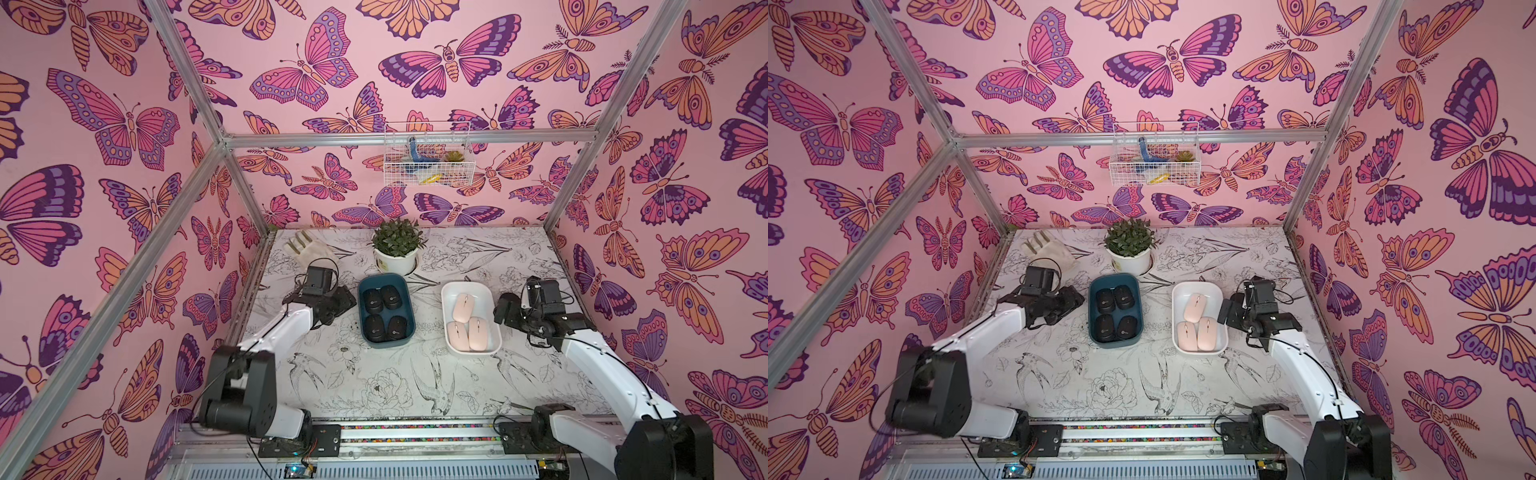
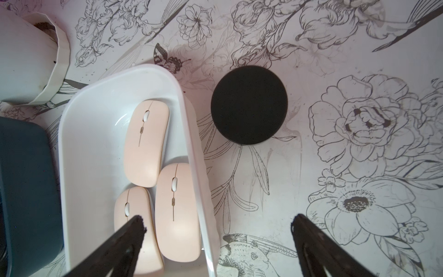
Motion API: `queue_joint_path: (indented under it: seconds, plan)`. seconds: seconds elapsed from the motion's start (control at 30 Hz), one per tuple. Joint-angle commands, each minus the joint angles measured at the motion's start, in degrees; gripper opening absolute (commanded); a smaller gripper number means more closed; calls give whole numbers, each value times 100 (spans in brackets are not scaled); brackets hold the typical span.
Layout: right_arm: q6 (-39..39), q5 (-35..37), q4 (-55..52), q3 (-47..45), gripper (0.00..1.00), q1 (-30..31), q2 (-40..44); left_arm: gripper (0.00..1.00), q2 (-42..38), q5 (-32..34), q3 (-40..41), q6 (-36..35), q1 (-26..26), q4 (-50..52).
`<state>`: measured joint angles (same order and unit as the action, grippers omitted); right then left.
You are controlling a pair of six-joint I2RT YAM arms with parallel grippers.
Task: Place the mice by color into the storage box
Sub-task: Move the storage box to the center of the board, then reset both arms
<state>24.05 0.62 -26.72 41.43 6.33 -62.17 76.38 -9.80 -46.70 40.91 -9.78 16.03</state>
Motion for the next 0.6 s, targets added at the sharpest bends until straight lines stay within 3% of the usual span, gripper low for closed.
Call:
queue_joint_path:
  seconds: [0.0,0.03,0.07,0.2,0.33,0.43,0.57]
  plan:
    - [-242,552,607,-214,99,-46,225,84,-1081,578,436,-325,-13,5]
    - [-278,711,765,-281,99,-48,261,97,-1374,864,567,-422,-7,43]
    - [-310,844,904,-353,99,-48,288,100,-1624,1174,683,-500,-19,64]
    - [-767,1350,2004,-873,99,-48,359,100,-2373,2400,1292,-984,-7,-360]
    - [-1614,1353,3491,-1533,99,-53,284,100,-2548,3017,2014,-2054,-7,-1866]
    - [-1869,1404,4200,-1806,99,-50,-29,100,-2528,3220,2715,-2903,4,-3439]
    - [-1957,1282,5148,-2043,99,-52,-556,100,-2257,3170,3228,-3665,20,-4534]
